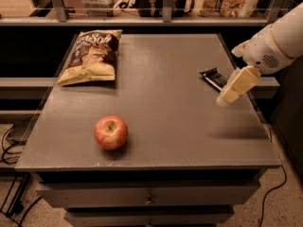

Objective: Move rxbar chocolate near apple

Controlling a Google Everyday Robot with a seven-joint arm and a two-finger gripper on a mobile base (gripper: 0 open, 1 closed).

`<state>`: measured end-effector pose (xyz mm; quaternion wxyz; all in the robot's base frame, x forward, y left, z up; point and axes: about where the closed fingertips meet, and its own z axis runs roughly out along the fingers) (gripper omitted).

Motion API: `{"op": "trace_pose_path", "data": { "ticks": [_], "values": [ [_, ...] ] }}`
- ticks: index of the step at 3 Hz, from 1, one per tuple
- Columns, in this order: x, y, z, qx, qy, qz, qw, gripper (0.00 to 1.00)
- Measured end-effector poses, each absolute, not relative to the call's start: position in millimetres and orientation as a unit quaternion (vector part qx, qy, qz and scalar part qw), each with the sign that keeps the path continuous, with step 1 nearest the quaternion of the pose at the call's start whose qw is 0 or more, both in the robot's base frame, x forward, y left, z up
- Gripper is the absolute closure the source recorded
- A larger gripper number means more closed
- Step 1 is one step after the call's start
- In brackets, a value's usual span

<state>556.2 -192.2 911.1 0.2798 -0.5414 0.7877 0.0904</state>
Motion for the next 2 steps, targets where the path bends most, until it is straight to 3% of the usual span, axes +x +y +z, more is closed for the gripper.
{"op": "trace_pose_path", "data": {
  "ticks": [2],
  "values": [
    [612.7,-190.8,860.7,-0.514,0.795,0.143,0.289,0.00]
  ]
}}
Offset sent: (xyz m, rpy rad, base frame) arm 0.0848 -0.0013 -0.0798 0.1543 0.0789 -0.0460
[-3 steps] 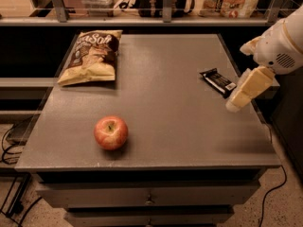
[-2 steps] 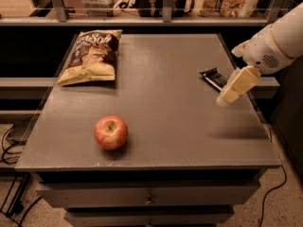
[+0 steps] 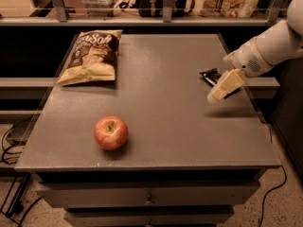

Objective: Move rxbar chocolate near apple

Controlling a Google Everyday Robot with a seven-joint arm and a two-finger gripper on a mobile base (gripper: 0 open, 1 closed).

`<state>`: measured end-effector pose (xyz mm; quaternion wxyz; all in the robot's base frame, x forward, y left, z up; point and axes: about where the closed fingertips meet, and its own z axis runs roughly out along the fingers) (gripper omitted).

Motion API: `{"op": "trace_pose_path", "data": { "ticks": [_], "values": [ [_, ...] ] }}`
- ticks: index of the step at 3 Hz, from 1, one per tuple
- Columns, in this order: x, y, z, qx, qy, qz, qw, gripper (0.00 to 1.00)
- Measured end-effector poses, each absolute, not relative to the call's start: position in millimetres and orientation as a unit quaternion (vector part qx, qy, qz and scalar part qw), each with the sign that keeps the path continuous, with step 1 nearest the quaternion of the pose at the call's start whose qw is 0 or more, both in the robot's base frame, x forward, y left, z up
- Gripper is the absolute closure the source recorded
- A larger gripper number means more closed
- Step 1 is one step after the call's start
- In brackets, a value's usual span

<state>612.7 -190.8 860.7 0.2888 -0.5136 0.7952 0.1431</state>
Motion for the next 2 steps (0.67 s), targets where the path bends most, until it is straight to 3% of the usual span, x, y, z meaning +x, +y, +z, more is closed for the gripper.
{"op": "trace_pose_path", "data": {
  "ticks": [1,2],
  "values": [
    [630.3,-192.0,838.7,-0.503,0.801,0.149,0.288,0.00],
    [641.7,-202.9,822.3,-0.484,0.815,0.146,0.282,0.18]
  ]
}}
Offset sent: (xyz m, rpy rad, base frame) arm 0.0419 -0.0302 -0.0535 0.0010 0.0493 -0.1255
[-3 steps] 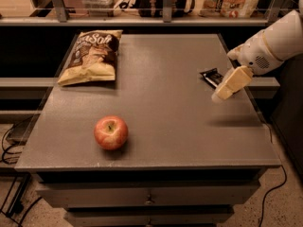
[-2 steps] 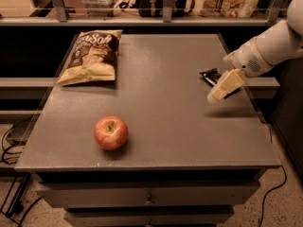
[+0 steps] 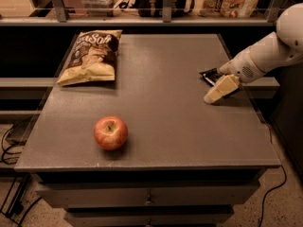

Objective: Move rxbar chocolate near apple

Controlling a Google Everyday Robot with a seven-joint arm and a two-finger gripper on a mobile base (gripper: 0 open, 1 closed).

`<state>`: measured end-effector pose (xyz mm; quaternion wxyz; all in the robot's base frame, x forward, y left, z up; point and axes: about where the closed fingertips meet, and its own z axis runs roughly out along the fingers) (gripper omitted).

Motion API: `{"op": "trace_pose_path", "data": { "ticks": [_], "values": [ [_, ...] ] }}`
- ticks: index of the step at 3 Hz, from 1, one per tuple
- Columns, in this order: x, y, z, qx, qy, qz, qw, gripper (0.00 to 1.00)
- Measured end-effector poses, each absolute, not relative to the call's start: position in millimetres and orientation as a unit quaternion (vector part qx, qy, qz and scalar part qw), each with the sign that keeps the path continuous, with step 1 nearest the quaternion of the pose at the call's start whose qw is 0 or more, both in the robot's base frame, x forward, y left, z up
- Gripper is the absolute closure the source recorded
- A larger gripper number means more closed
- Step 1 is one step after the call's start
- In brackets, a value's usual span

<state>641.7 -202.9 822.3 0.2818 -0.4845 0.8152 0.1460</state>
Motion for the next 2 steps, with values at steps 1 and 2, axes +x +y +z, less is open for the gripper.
{"op": "trace_pose_path", "data": {
  "ticks": [1,2],
  "values": [
    [645.3,-214.7,815.7,-0.467,0.826,0.143,0.280,0.41],
    [645.3,-214.9,822.5,-0.467,0.826,0.143,0.280,0.64]
  ]
}}
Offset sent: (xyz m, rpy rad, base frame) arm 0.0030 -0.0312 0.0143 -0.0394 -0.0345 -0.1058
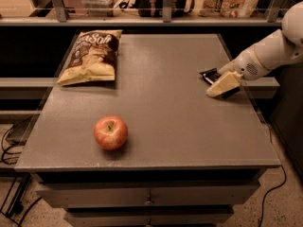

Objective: Move rxbar chocolate near apple

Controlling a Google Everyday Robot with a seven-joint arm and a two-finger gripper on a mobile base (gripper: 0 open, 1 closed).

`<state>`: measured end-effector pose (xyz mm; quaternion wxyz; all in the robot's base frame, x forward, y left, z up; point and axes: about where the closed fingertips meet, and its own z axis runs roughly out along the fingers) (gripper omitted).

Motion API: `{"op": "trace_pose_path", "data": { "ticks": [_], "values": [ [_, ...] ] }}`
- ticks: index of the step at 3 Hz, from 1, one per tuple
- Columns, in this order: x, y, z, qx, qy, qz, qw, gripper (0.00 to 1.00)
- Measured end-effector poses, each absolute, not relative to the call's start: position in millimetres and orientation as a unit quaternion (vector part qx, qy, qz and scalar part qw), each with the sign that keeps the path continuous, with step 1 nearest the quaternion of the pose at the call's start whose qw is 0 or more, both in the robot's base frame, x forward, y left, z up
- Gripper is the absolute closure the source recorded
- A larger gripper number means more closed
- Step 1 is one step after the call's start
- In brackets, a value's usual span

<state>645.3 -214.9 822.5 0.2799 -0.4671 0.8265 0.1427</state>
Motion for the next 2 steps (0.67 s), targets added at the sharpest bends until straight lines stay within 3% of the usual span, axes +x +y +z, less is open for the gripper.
{"op": "trace_pose_path", "data": {
  "ticks": [1,2],
  "values": [
    [645.3,-214.9,831.4,-0.467,0.826,0.143,0.280,0.87],
    [645.2,-214.9,834.1,-0.467,0.826,0.142,0.280,1.00]
  ]
}}
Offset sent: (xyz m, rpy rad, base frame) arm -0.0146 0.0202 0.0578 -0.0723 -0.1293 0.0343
